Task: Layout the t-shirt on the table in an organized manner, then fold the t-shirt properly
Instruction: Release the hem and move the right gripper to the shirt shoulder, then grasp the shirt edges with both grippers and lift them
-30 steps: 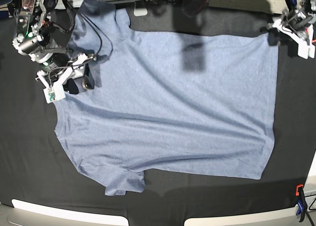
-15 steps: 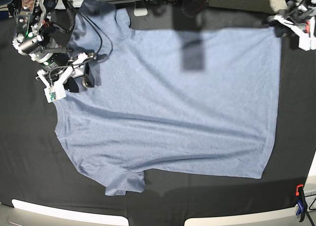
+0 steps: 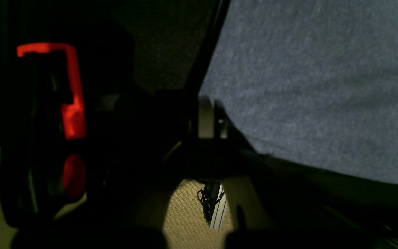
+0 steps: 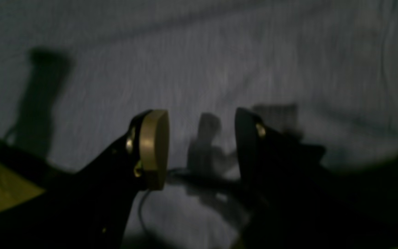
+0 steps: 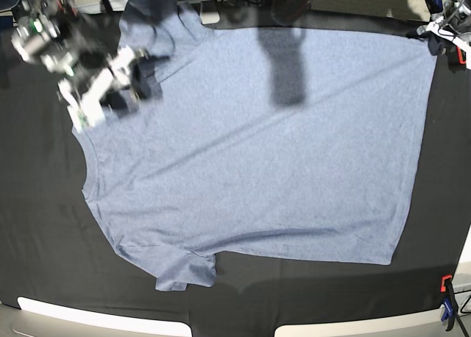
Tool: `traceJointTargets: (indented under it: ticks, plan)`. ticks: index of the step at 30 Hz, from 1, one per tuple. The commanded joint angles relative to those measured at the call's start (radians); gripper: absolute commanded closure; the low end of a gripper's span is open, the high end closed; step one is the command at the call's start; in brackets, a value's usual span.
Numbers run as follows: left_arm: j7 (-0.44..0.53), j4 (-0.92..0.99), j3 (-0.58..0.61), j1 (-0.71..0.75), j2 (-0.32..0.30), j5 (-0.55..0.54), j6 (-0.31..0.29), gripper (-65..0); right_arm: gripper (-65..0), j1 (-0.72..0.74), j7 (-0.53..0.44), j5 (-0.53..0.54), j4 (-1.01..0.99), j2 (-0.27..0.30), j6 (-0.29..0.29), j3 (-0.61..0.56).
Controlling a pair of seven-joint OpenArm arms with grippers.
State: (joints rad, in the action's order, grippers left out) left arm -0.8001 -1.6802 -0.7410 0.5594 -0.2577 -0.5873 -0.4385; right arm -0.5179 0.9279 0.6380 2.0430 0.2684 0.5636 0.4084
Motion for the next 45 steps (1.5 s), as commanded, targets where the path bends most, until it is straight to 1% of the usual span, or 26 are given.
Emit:
traceJointTargets:
  ticks: [1, 3, 5, 7, 9, 12, 17, 22, 24, 27, 29, 31, 34, 39, 41, 43, 45]
  plan:
    - [0.016, -0.015, -0.009, 0.008, -0.014, -0.015, 0.004, 0.0, -29.6, -0.026, -0.01, 0.043, 0.022, 0.011, 0.006, 0.038]
    - [0.016, -0.015, -0.009, 0.009, -0.014, -0.042, 0.004, 0.0, -29.6, -0.082, 0.011, 0.107, 0.023, 0.011, 0.038, 0.11]
    - [0.016, -0.015, -0.009, 0.008, -0.014, -0.066, 0.004, 0.0, -29.7, -0.132, 0.069, 0.171, 0.023, 0.011, 0.072, 0.184]
    - [0.016, -0.015, -0.009, 0.008, -0.014, -0.077, 0.004, 0.0, -29.7, -0.167, 0.127, 0.185, 0.022, 0.011, 0.093, 0.244]
    - [0.016, -0.015, -0.009, 0.008, -0.014, -0.077, 0.003, 0.0, -30.0, -0.199, 0.13, 0.185, 0.015, 0.011, 0.095, 0.282]
    - [0.015, -0.015, -0.009, 0.009, -0.014, -0.076, 0.003, 0.0, -34.8, -0.217, 0.128, 0.183, -0.017, 0.009, 0.095, 0.288]
    - [0.015, -0.015, -0.009, 0.009, -0.014, -0.076, 0.004, 0.0, -34.7, -0.211, 0.123, 0.178, -0.101, -0.011, 0.08, 0.267]
    - [0.015, -0.015, -0.009, 0.009, -0.014, -0.077, 0.003, 0.0, -34.7, -0.211, 0.099, 0.177, -0.137, -0.011, 0.079, 0.209]
    - [0.015, -0.015, -0.009, 0.009, -0.014, -0.076, 0.003, 0.0, -34.7, -0.211, 0.09, 0.152, -0.139, -0.011, 0.045, 0.178]
    - [0.015, -0.015, -0.009, 0.009, -0.014, -0.076, 0.003, 0.0, -34.7, -0.211, 0.047, 0.05, -0.139, -0.011, -0.017, 0.122]
    - [0.015, -0.015, -0.009, 0.009, -0.014, -0.076, 0.003, 0.0, -34.7, -0.211, 0.037, 0.01, -0.139, -0.011, -0.053, 0.086]
    - [0.015, -0.015, -0.009, 0.009, -0.014, -0.076, 0.004, 0.0, -34.7, -0.211, 0.037, -0.012, -0.139, -0.011, -0.076, 0.052]
    - [0.015, -0.015, -0.009, 0.009, -0.014, -0.076, 0.003, 0.0, -34.3, -0.211, 0.035, -0.014, -0.139, -0.011, -0.087, 0.006]
    - [0.015, -0.015, -0.009, 0.009, -0.014, -0.076, 0.004, 0.0, -30.1, -0.21, 0.029, -0.016, -0.139, -0.012, -0.109, -0.049]
    - [0.014, -0.015, -0.009, 0.009, -0.014, -0.076, 0.003, 0.0, -27.4, -0.199, 0.029, -0.037, -0.139, -0.029, -0.112, -0.052]
    - [0.011, -0.015, -0.009, 0.009, -0.014, -0.076, 0.003, 0.0, -22.2, -0.185, 0.029, -0.06, -0.139, -0.055, -0.112, -0.053]
    - [0.011, -0.015, -0.009, 0.009, -0.014, -0.076, 0.003, 0.0, -12.8, -0.173, 0.029, -0.059, -0.139, -0.078, -0.111, -0.053]
